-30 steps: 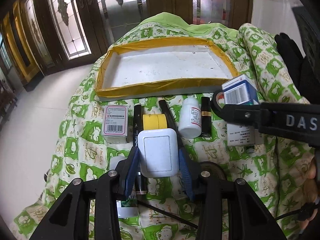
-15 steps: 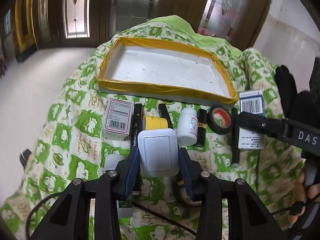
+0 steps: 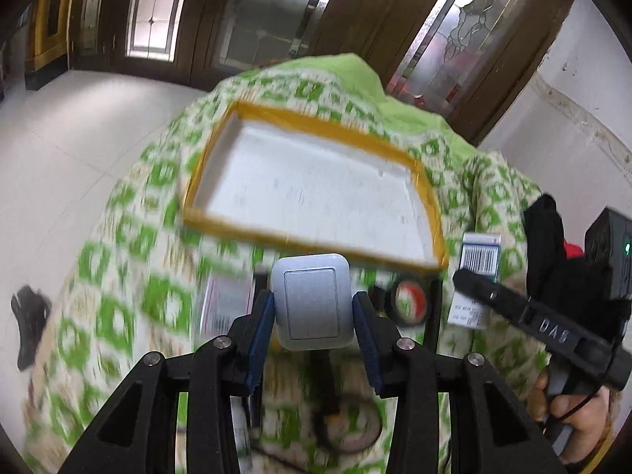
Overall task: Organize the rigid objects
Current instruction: 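Carry the charger with the left tool while the right tool carries the box into the tray, then open the left tool on the charger in the tray while the right tool releases the box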
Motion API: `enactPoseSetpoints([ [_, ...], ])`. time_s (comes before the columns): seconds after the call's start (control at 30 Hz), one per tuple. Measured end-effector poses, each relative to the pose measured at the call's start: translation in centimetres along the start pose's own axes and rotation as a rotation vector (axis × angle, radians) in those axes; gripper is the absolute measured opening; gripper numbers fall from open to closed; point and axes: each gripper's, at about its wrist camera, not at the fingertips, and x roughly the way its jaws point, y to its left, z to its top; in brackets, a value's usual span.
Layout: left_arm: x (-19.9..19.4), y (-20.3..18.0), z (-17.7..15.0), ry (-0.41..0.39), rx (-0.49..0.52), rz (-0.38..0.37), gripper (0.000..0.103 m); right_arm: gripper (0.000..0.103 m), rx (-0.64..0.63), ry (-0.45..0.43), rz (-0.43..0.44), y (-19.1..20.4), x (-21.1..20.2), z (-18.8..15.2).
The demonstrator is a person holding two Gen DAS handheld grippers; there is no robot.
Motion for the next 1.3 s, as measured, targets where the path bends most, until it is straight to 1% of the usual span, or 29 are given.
enactPoseSetpoints([
  [0.07,0.5,-0.7,2.2,-0.013,0.027,0.014,0.043,0.036,0.003,-0.008,0.007,-0.1,0.2,1.2],
  [0.23,2.9,-1.3,6.0,-0.005,0.065,0.049,0.043,0.036,0.003,-0.025,0.018,-0.2,1.7,4.1],
  [0.37,5.6,-0.5,7.7,0.025,0.060,0.090,0.043,0.036,0.007,-0.010,-0.001,-0.6,4.0,5.9],
  [0.57,9.1,1.6,8.9,0.077,0.022,0.143,0.043,0.036,0.031,0.047,-0.044,-2.3,7.7,7.0],
  [0.73,10.9,2.5,8.8,0.102,0.023,0.180,0.043,0.036,0.040,0.110,-0.079,-3.5,10.1,6.8],
  [0.8,11.4,2.7,8.8,0.103,0.022,0.195,0.043,0.036,0.026,0.131,-0.106,-3.4,10.8,6.6],
  [0.87,11.8,2.9,8.7,0.105,0.023,0.206,0.043,0.035,0.018,0.136,-0.118,-3.4,11.2,6.5],
  [0.9,11.9,2.9,8.6,0.104,0.027,0.210,0.043,0.034,0.012,0.139,-0.130,-3.3,11.5,6.4],
  [1.0,12.1,2.7,8.7,0.096,0.042,0.228,0.043,0.034,-0.015,0.141,-0.173,-3.1,12.2,6.4],
  [1.1,12.2,2.6,8.8,0.092,0.048,0.237,0.043,0.034,-0.024,0.133,-0.178,-3.0,12.5,6.3],
  [1.13,12.2,2.6,8.8,0.089,0.048,0.240,0.044,0.034,-0.028,0.130,-0.181,-3.1,12.4,6.4],
  [1.2,12.1,2.6,8.8,0.087,0.047,0.241,0.050,0.034,-0.034,0.118,-0.189,-3.0,12.2,6.4],
  [1.23,12.0,2.6,8.7,0.082,0.048,0.238,0.059,0.036,-0.034,0.110,-0.188,-3.1,12.1,6.4],
  [1.27,11.7,2.5,8.7,0.072,0.052,0.242,0.063,0.037,-0.032,0.106,-0.190,-3.1,12.0,6.4],
  [1.3,11.5,2.4,8.6,0.064,0.056,0.245,0.065,0.038,-0.030,0.101,-0.192,-3.1,12.0,6.4],
])
